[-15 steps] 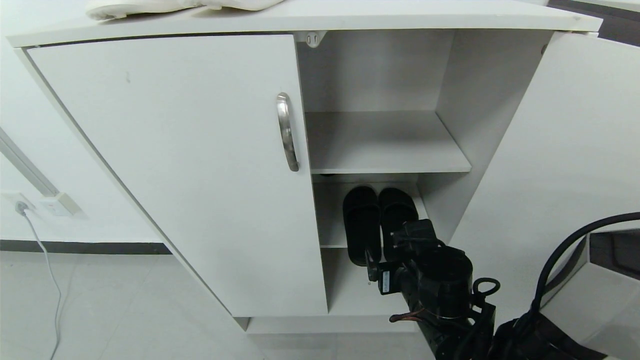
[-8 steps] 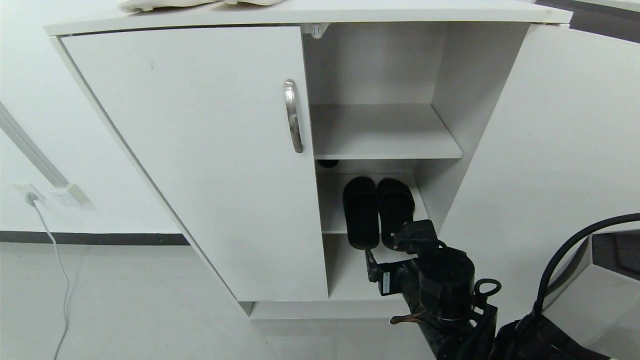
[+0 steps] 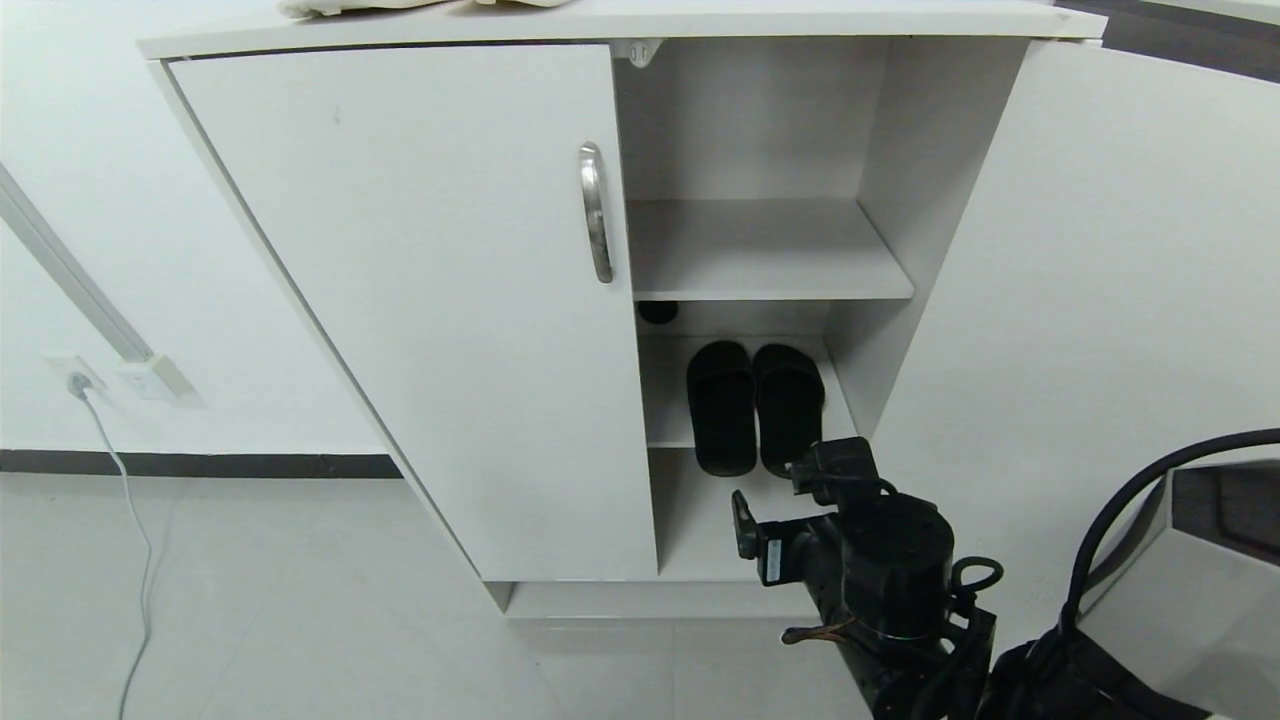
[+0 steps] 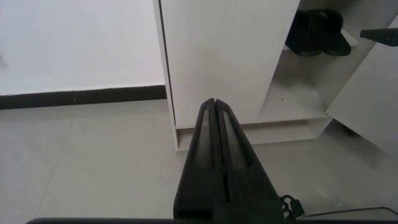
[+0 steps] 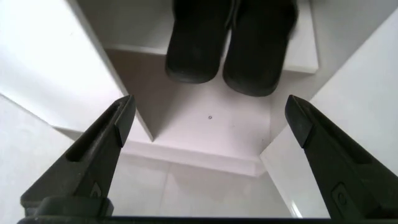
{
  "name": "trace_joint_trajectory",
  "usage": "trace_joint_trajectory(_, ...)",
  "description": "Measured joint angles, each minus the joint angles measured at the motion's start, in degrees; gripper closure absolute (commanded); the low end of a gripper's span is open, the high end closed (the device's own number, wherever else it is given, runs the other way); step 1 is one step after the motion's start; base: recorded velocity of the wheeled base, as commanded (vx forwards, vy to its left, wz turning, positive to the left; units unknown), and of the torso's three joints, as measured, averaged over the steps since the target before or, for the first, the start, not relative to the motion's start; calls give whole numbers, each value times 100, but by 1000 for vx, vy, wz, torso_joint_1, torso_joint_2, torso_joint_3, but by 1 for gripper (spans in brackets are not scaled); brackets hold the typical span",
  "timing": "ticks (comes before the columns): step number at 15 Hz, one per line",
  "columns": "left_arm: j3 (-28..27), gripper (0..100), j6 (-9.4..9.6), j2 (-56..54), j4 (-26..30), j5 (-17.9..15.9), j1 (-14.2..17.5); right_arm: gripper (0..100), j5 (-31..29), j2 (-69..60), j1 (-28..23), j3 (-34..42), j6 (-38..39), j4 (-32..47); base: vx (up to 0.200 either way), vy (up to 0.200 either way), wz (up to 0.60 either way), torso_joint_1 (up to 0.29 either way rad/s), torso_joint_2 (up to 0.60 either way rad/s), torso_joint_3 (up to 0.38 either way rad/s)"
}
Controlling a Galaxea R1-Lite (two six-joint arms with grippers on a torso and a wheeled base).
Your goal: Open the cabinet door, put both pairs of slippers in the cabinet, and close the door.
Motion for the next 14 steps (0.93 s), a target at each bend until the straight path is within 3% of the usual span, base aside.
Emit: trace_joint_trajectory(14, 0, 100, 2, 0, 0, -2, 2, 0, 26, 145, -84, -77, 2, -28, 0, 0, 0, 1, 2, 95)
